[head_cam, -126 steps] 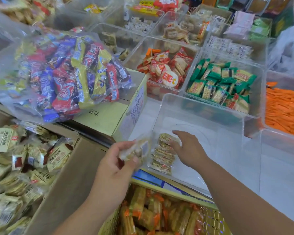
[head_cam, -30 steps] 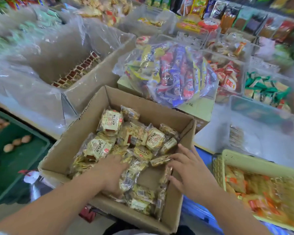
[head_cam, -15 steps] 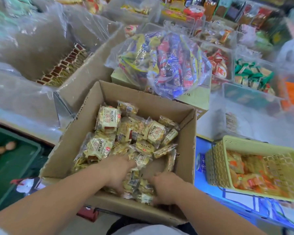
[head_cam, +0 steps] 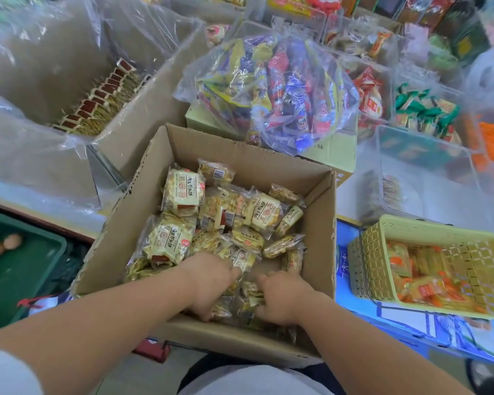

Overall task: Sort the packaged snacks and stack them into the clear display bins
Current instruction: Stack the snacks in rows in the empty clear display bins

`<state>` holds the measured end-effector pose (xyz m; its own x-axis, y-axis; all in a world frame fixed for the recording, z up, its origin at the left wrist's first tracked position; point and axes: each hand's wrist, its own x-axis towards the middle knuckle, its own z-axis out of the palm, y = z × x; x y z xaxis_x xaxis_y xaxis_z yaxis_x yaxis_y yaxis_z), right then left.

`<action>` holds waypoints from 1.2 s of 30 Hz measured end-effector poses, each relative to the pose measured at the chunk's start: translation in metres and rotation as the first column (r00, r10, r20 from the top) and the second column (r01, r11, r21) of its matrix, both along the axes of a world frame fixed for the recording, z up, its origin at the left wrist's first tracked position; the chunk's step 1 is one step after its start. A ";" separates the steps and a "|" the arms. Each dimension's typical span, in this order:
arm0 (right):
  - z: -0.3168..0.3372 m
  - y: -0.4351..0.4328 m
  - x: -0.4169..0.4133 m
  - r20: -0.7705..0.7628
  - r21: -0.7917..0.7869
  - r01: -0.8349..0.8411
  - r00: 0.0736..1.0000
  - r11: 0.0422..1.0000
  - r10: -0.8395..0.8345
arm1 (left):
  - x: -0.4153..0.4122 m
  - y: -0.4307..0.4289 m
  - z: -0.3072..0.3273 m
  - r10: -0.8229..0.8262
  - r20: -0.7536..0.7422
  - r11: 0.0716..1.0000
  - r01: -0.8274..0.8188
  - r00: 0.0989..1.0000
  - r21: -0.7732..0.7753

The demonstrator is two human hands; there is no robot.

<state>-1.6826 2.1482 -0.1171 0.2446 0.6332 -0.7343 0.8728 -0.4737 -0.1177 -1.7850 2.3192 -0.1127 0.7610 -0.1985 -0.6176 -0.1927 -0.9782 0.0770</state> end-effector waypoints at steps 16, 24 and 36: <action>0.011 0.010 -0.003 0.053 0.072 0.141 0.988 0.987 -0.145 | 0.000 -0.003 -0.019 -0.092 0.014 0.995 0.091 0.996 0.049; 0.084 -0.019 0.030 -0.121 0.382 0.379 0.925 0.843 -0.361 | 0.001 0.014 0.001 0.260 -0.130 0.956 -0.274 0.957 -0.107; 0.111 -0.054 0.051 -0.822 0.333 0.942 0.308 0.034 -0.479 | -0.011 0.036 0.049 0.842 -0.533 -0.398 -0.571 0.082 -0.718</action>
<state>-1.6319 2.0944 -0.0061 0.7688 0.5482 -0.3292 -0.1621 -0.3310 -0.9296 -1.7964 2.3553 -0.0638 0.6805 0.4954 -0.5399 0.4803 0.2550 0.8392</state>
